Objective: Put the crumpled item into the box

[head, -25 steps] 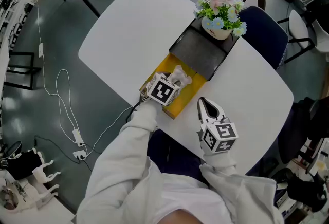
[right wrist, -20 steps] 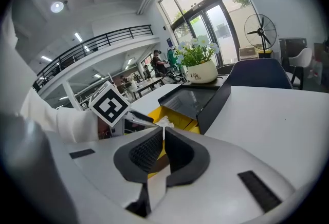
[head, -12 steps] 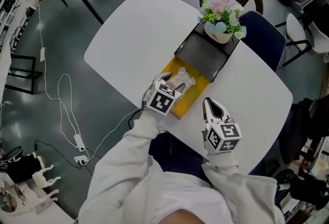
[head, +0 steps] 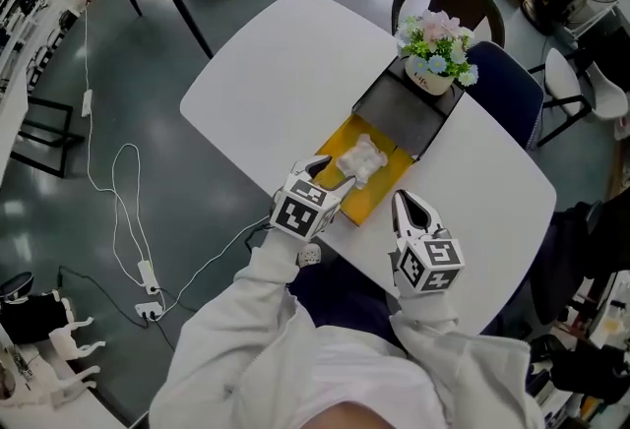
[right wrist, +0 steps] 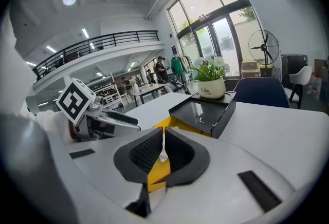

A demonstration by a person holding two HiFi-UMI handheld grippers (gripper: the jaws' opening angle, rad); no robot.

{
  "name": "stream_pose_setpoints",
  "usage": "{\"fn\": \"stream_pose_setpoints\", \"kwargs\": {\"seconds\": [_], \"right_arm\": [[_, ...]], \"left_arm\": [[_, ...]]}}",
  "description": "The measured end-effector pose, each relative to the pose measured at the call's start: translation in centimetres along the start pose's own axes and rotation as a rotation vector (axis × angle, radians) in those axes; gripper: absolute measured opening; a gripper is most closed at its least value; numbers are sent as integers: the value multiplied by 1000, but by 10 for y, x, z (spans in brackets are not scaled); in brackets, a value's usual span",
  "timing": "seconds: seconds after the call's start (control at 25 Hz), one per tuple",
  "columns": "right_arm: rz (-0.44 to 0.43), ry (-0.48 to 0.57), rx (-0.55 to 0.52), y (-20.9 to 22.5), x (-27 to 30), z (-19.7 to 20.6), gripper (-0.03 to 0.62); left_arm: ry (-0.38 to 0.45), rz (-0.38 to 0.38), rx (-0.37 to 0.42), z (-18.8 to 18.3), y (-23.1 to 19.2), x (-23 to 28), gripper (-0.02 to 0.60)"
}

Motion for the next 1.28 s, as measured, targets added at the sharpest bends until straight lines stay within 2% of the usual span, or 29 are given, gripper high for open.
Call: {"fn": "stream_pose_setpoints", "kwargs": {"seconds": [0.4, 0.6, 0.72, 1.04, 1.28], "right_arm": [[-11, 41, -45, -29, -13, -8, 37], [-30, 81, -64, -44, -18, -19, 37], [-41, 109, -88, -52, -20, -28, 37], [-55, 185, -133, -70, -26, -46, 37], [-76, 228, -175, -78, -28, -50, 37]], "left_arm": [[122, -17, -53, 7, 2, -61, 231], [230, 8, -91, 2, 4, -87, 224], [289, -3, -77, -5, 5, -102, 205], [429, -141, 29, -16, 0, -152, 95], [546, -283, 28, -10, -5, -181, 29]]}}
Point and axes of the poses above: the fingertips, and each gripper's own axes: x forward along the fingers, y to its right, z out of its underside, the point moved 7 cm from there along -x, backward along the fingers, and after that the axes turned 10 degrees about y, right-handed, at the moved point
